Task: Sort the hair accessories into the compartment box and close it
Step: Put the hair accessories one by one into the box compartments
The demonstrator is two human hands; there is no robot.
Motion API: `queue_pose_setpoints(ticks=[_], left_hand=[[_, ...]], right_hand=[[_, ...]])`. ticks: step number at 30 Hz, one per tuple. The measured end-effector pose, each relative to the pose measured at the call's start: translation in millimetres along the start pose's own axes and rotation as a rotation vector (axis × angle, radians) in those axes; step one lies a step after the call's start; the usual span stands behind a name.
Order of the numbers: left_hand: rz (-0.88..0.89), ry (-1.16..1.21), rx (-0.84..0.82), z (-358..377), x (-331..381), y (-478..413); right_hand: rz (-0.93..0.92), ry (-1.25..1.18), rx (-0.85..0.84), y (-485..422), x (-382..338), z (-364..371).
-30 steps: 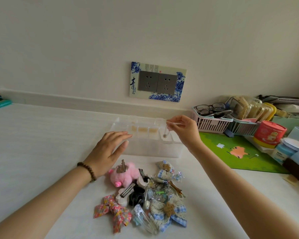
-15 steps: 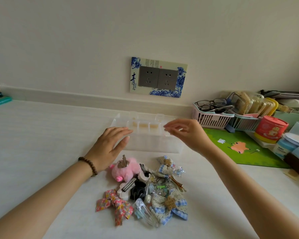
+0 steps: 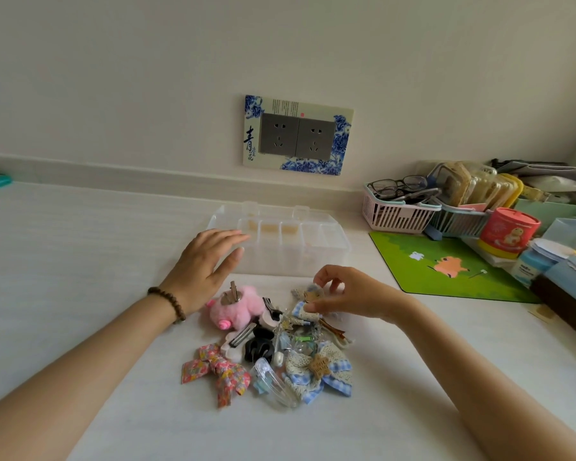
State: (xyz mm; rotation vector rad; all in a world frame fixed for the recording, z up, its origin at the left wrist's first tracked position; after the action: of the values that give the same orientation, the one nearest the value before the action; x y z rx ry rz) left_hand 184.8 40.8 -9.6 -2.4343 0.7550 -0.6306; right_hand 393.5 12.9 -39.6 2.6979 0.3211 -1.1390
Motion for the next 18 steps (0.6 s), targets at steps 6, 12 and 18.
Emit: queue_pose_setpoints(ticks=[6, 12, 18], left_hand=[[0.004, -0.075, 0.021, -1.0, 1.6, -0.3], [0.023, -0.046, 0.056, -9.0, 18.8, -3.1], [0.079, 0.047, -0.012, 2.8, 43.6, -4.4]], right_hand=[[-0.076, -0.076, 0.026, -1.4, -6.0, -0.8], [0.02, 0.056, 0.038, -4.3, 4.9, -1.0], [-0.077, -0.233, 0.054, -1.6, -2.5, -1.0]])
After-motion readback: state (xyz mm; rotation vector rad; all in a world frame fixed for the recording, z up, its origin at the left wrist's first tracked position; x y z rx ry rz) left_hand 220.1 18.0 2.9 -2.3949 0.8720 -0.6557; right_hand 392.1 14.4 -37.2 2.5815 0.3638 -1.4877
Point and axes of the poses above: each hand's wrist, its own y-axis away from the middle knuckle, its own z-axis out of the palm, x = y × z, the point moved 9 cm from there along -y, towards the middle knuckle, and after that the axes turned 6 degrees about -y, right-handed, at the moved point
